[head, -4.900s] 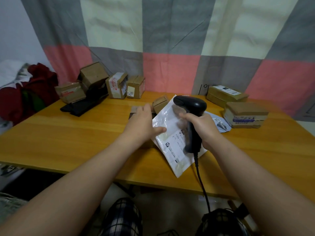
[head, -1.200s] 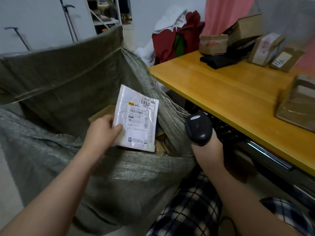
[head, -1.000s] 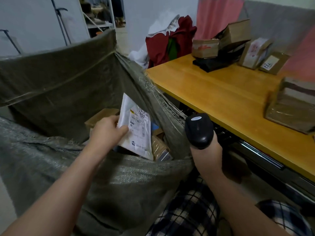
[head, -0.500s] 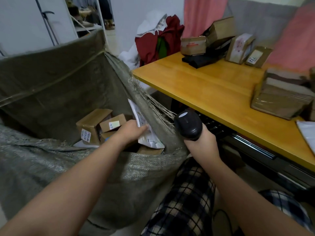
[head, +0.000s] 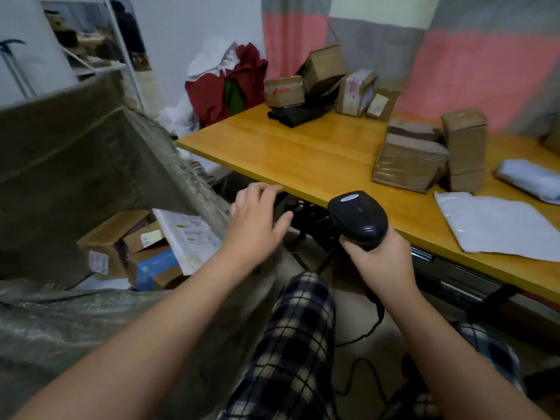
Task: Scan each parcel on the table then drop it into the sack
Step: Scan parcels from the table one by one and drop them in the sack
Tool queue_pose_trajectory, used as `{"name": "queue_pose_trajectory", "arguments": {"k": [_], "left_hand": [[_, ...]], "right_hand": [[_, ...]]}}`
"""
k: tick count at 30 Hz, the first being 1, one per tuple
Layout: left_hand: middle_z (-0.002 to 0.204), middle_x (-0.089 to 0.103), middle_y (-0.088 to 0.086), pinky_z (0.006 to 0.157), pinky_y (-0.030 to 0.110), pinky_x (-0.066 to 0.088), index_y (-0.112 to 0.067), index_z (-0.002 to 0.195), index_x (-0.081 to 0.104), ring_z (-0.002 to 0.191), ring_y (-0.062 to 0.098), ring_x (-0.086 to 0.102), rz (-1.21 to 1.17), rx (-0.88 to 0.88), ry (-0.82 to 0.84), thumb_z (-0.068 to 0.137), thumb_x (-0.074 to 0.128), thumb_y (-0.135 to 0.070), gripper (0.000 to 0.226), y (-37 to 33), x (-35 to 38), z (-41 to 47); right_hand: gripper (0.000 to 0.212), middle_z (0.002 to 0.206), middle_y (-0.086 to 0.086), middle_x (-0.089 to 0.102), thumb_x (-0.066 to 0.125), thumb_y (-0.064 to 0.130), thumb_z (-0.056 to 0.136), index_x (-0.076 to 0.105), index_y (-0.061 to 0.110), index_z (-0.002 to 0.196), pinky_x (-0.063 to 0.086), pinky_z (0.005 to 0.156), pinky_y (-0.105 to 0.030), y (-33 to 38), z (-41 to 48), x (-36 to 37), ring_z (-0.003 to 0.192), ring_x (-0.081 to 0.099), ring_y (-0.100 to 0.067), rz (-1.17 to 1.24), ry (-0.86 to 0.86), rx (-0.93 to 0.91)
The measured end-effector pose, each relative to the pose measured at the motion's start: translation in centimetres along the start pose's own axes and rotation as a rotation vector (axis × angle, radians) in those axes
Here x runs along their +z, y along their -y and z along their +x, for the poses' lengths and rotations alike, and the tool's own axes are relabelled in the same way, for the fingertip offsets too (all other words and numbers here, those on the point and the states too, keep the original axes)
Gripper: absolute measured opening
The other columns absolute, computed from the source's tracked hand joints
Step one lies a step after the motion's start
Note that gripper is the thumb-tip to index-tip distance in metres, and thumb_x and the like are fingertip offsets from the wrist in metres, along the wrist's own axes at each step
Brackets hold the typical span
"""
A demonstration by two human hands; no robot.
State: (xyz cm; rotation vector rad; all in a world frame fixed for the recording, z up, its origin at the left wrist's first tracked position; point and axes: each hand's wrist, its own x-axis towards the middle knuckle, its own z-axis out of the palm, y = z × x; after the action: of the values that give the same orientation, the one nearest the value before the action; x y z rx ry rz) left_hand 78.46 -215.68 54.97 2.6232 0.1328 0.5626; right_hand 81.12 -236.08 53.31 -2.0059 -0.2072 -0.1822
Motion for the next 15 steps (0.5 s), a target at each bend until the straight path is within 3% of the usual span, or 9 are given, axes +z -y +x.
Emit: {"name": "queue_pose_trajectory", "arguments": {"k": [4,9,12,15], "left_hand": [[0.134,0.04,0.002,0.105,0.037,0.025,-0.022,0.139,0.042,0.127,0.023,0.031,-0.053,0.201,0.128,0.096,0.051,-0.038,0.047,-7.9,4.6,1.9],[0.137,0.04,0.003,0.105,0.035,0.026,-0.021,0.138,0.044,0.13,0.022,0.032,-0.108,0.445,0.253,0.095,0.052,-0.038,0.047,-16.4,10.3,3.4],[0.156,0.025,0.004,0.114,0.036,0.018,-0.022,0.147,0.032,0.144,0.022,0.019,-0.019,0.621,0.352,0.093,0.051,-0.052,0.065,-20.2,13.0,4.5],[0.16,0.017,0.004,0.118,0.04,0.013,-0.023,0.153,0.018,0.146,0.023,0.015,0.249,0.772,0.5,0.082,0.05,-0.07,0.091,-21.8,14.3,5.3]], "right_hand": [[0.041,0.097,0.006,0.061,0.078,0.021,0.077,0.063,0.018,0.114,0.039,0.079,-0.024,-2.2,-0.9,-6.1,0.095,0.054,-0.011,-0.024,-0.214,0.056],[0.035,0.091,0.005,0.065,0.078,0.02,0.077,0.065,0.016,0.11,0.039,0.072,-0.018,-5.3,-2.5,-12.9,0.093,0.059,-0.01,-0.023,-0.437,0.124],[0.032,0.084,0.014,0.062,0.079,0.019,0.076,0.064,0.02,0.104,0.037,0.064,-0.003,-6.5,-2.7,-15.4,0.086,0.058,-0.006,-0.028,-0.526,0.147],[0.029,0.081,0.017,0.06,0.078,0.016,0.076,0.061,0.022,0.098,0.038,0.064,-0.007,-7.4,-2.7,-16.8,0.083,0.058,-0.006,-0.026,-0.566,0.164]]}}
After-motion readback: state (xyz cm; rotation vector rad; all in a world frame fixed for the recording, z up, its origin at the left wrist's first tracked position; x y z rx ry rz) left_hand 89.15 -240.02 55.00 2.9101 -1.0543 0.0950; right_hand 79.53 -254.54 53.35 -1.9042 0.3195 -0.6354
